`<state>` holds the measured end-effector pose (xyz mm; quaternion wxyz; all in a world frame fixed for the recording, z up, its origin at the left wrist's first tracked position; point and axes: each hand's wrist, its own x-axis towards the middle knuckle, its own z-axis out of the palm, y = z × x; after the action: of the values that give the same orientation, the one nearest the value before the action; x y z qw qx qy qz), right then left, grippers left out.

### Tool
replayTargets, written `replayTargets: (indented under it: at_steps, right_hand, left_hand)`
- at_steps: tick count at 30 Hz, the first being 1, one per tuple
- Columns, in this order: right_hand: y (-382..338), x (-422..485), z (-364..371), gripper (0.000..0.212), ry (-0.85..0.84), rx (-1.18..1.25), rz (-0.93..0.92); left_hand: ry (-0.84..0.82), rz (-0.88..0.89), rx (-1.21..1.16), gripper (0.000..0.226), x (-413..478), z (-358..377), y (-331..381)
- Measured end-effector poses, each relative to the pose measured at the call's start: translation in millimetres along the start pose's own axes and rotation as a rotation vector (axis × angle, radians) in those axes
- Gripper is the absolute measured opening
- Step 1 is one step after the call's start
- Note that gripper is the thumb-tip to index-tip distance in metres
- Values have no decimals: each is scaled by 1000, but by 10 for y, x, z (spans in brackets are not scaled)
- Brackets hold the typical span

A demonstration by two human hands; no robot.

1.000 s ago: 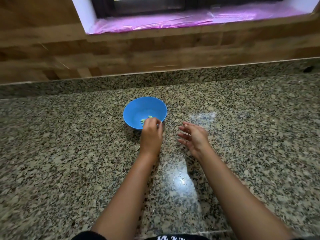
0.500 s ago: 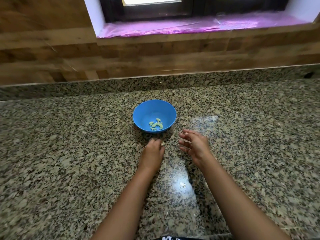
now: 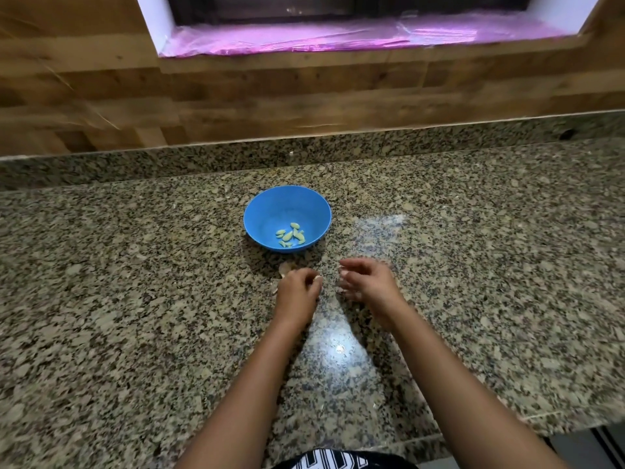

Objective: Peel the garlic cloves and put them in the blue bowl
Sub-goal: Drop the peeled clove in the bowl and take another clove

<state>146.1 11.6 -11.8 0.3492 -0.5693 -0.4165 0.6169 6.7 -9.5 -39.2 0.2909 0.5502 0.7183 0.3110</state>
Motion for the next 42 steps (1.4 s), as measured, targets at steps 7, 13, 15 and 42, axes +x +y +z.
replayTargets:
  at_steps: [7, 13, 15, 42]
  right_hand:
    - [-123, -107, 52, 19, -215, -161, -105]
    - [-182, -145, 81, 13, -219, -97, -71]
    - [-187, -157, 108, 12, -199, -54, -69]
    - [-1, -198, 379, 16, -63, 20, 15]
  left_hand:
    - [-172, -166, -666, 11, 18, -224, 138]
    - [-189, -104, -730, 6, -15, -294, 170]
    - [-189, -101, -781, 12, -57, -303, 161]
    - [-146, -265, -852, 10, -63, -249, -17]
